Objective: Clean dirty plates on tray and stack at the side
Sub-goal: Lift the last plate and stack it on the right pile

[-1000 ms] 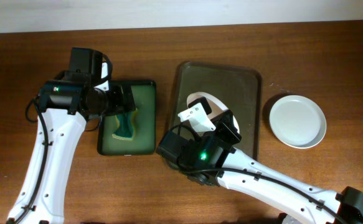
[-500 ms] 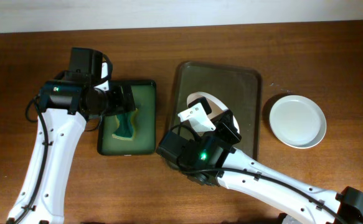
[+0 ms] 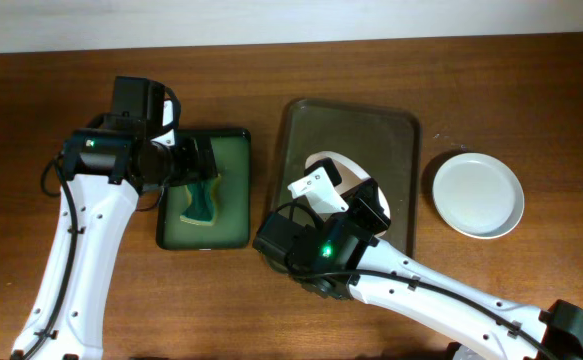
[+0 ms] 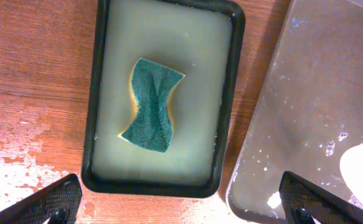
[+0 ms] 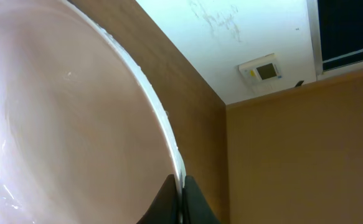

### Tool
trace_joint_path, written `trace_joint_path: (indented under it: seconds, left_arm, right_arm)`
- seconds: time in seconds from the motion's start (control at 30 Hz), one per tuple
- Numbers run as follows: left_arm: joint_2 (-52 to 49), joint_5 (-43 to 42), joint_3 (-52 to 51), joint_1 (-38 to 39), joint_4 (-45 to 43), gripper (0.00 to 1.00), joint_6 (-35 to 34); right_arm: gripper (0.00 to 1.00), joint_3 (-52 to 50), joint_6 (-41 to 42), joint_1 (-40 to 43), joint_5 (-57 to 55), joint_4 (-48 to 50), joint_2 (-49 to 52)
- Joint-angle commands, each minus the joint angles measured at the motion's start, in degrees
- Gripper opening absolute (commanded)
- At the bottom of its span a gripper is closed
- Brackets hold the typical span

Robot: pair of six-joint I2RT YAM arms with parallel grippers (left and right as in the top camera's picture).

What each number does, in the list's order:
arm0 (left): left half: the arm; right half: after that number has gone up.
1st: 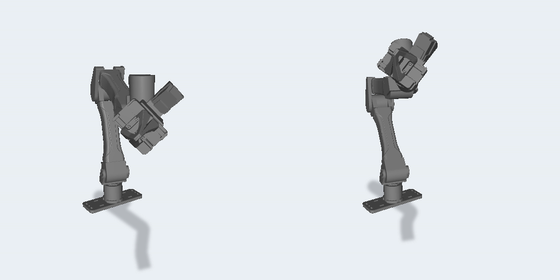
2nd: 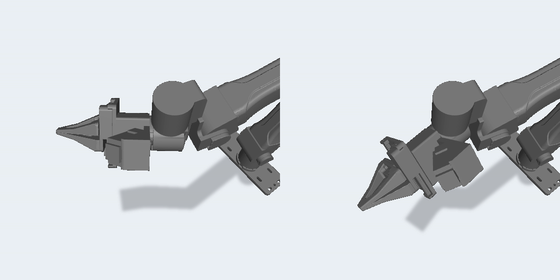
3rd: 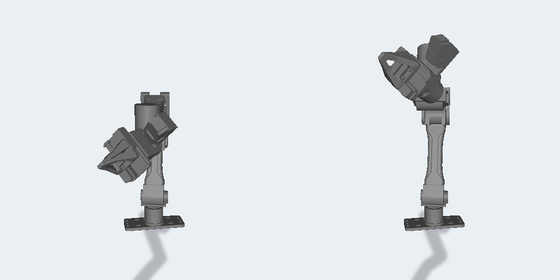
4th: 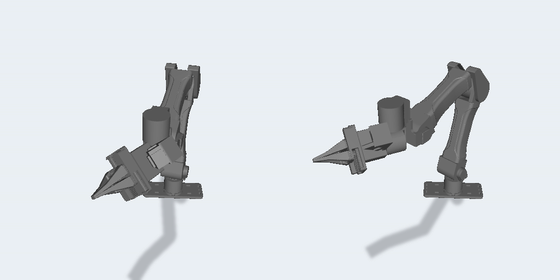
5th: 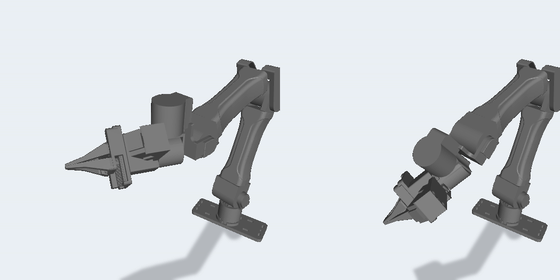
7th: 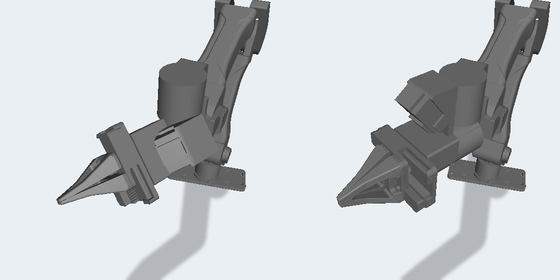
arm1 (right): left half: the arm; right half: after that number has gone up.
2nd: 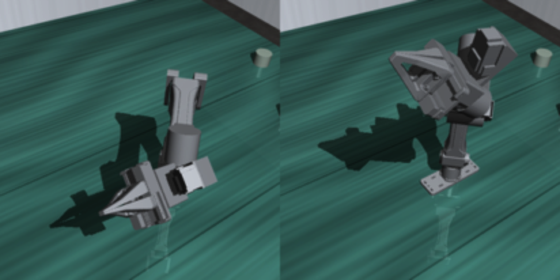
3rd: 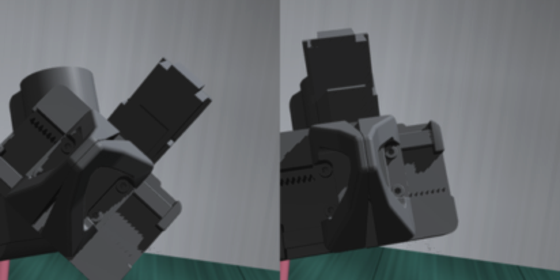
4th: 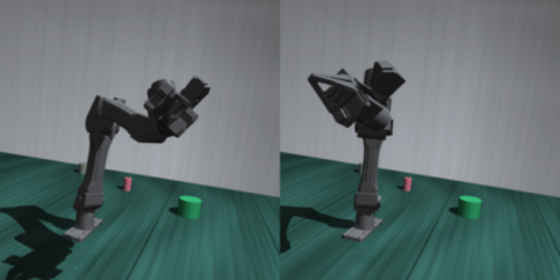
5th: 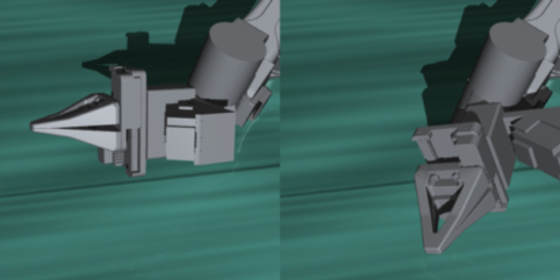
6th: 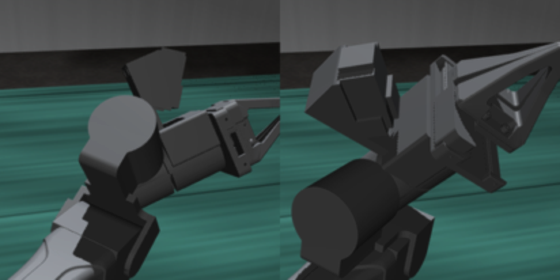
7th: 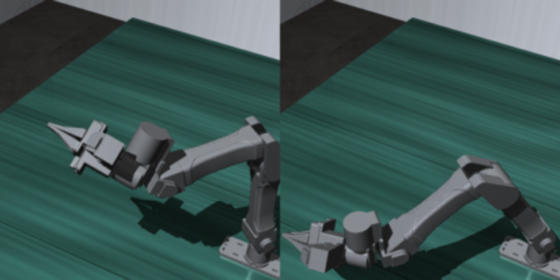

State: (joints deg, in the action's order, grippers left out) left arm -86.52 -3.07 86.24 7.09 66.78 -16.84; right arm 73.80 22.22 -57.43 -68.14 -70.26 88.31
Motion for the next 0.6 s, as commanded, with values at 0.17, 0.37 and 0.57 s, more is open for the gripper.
trace_joint_path:
  seconds: [0.17, 0.37, 0.57]
  left_arm:
    - [0.28, -0.61, 0.31, -0.13, -0.02, 0.99, 0.66]
    - [0.28, -0.61, 0.31, -0.13, -0.02, 1.0, 0.66]
    - [0.28, -0.61, 0.31, -0.13, -0.02, 1.0, 0.66]
  right_arm:
    - [0.04, 1.27, 7.93, 0.37, -2.19, -0.2, -1.18]
    - [0.04, 3.65, 10.47, 26.71, 22.23, 3.26, -1.22]
    - [0.04, 3.65, -13.03, 72.57, 81.79, 16.46, 0.39]
